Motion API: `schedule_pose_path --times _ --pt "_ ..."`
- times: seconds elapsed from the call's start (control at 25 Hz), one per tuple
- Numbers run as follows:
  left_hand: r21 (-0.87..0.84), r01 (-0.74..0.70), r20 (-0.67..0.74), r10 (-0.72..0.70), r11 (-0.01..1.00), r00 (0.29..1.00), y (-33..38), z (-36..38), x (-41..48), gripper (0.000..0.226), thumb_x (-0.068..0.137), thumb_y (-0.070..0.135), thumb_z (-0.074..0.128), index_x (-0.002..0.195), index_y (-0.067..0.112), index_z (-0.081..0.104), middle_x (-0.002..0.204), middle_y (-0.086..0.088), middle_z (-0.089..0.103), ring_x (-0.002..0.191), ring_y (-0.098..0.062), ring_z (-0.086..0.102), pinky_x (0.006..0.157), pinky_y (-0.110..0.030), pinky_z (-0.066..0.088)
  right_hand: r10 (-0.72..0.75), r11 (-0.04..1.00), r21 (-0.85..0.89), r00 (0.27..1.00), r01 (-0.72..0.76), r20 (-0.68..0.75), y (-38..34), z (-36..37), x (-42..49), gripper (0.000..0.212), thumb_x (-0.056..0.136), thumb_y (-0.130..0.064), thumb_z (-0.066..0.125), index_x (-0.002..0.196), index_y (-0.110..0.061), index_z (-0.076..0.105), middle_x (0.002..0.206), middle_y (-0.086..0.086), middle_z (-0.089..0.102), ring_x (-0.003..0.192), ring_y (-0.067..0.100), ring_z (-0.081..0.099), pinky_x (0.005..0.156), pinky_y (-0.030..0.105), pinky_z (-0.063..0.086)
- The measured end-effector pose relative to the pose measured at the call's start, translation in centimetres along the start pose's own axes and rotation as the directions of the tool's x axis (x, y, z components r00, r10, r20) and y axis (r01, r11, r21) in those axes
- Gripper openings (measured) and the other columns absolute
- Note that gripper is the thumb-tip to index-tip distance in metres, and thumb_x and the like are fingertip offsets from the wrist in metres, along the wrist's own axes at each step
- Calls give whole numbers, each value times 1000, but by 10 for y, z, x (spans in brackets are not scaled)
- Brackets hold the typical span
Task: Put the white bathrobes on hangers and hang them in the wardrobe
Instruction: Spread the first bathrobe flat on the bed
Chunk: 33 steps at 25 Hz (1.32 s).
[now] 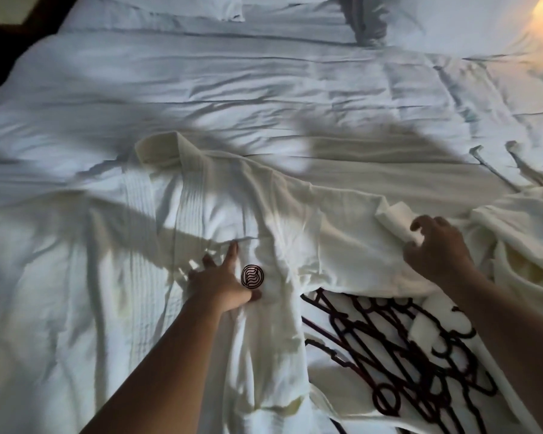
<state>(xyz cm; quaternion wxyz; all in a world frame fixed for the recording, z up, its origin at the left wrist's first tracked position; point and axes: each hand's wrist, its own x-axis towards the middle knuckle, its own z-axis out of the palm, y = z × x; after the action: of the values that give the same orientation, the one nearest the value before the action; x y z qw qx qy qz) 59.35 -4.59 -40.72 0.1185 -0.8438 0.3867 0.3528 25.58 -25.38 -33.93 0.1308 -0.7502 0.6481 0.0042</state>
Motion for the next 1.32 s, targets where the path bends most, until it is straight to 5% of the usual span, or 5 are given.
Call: schedule_pose_path --times 0.2,0.6,0.8,1.04,1.32 --pt "53 -3 16 3 999 1000 7 -6 -8 132 63 85 66 154 48 -23 168 -23 -1 150 -47 24 123 -56 21 327 924 123 914 -363 241 2 24 45 101 73 -42 81 155 -39 22 154 16 33 135 44 40 111 54 39" --pt "56 5 19 -6 998 1000 8 -9 -10 134 58 89 63 150 52 -26 169 -22 -1 152 -46 19 121 -60 20 477 569 693 864 -444 162 81 -28 53 31 78 -13 82 68 -23 54 64 -1 45 41 12 41 35 20 31" --pt "59 4 -26 -2 998 1000 10 -8 -15 132 61 90 62 152 50 -25 169 -21 0 153 -51 5 122 -63 3 490 844 395 822 -364 -289 62 5 81 57 72 -43 54 128 -36 47 129 14 50 109 35 56 86 40 54" --pt "70 -29 -96 35 997 995 7 -2 -15 131 64 89 60 151 48 -29 167 -27 5 150 -54 10 122 -64 10 -194 959 233 974 164 114 -168 56 55 62 91 -38 63 149 -36 40 150 4 44 137 33 39 107 54 31" --pt "33 -38 -160 42 999 986 4 4 -10 133 62 86 65 150 50 -28 166 -29 10 149 -52 14 122 -61 5 -185 968 207 964 145 190 -248 82 117 34 84 -54 66 109 -31 62 123 -2 52 131 33 39 103 57 26"
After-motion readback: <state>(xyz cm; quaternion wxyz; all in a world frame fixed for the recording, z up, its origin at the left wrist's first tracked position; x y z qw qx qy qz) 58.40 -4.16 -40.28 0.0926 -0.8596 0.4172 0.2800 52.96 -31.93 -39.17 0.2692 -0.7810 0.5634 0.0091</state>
